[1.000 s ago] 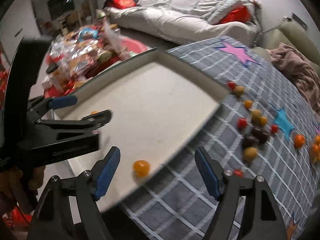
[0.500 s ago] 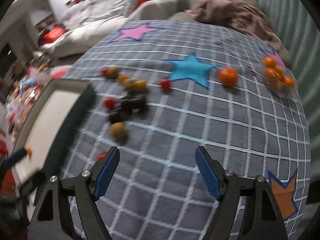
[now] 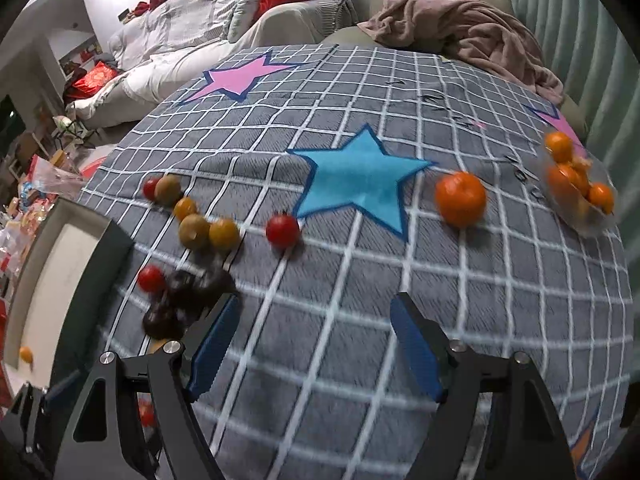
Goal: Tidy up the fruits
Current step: 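Grasp the red cherry tomato on the cloth with the right gripper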
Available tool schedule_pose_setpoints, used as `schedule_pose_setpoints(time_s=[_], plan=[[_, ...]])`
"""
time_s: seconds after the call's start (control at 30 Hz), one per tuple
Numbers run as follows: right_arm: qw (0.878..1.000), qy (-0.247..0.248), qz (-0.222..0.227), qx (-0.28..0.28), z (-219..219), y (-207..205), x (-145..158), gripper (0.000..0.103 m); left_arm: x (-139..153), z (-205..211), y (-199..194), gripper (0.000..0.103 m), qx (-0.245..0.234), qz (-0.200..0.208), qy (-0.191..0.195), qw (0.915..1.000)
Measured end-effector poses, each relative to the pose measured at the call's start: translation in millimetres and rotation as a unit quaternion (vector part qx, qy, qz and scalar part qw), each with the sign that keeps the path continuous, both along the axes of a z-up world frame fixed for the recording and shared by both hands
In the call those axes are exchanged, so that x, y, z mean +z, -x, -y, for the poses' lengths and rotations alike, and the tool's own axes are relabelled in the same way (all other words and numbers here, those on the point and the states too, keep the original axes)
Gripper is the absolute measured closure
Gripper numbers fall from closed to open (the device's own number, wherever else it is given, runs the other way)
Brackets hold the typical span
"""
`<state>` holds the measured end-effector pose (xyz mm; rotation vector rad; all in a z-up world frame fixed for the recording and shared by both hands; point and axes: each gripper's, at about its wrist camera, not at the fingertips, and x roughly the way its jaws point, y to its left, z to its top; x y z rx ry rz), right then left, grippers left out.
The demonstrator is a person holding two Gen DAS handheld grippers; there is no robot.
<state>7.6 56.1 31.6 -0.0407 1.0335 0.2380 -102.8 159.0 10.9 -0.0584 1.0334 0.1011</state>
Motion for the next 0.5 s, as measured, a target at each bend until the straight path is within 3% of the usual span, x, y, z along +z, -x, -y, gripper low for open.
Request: schedule_pose_setpoints(time_s=[0.27,0.33,0.37,0.43,0.5], plan=[[1.0,0.01,0.017,0.023,-18,-27,-14,0.036,-5,6,-12,0.019,0.004,0.004,0.003,1.0],[0.999,0.01,0.021,0.025,-21,-30,-14,0.044,-5,7,-13,0.02,0.007,0.006,0.003,1.0],[0.999,0.009,0.023,0.029,-23,-30,-14,0.05,-4,7,-13,0.024,0.007,0.007,0.004,0.9999],[0.999,0.013,0.028,0.037,-26,-31,-13,0.08,-2,10,-11,0.037,0.001,0.012,0.004,0.9999],[0.999,-0.006,0.023,0.036,-23,-31,-12,0.08,0,13,-9,0.049,-0.004,0.013,0.005,0.9999]])
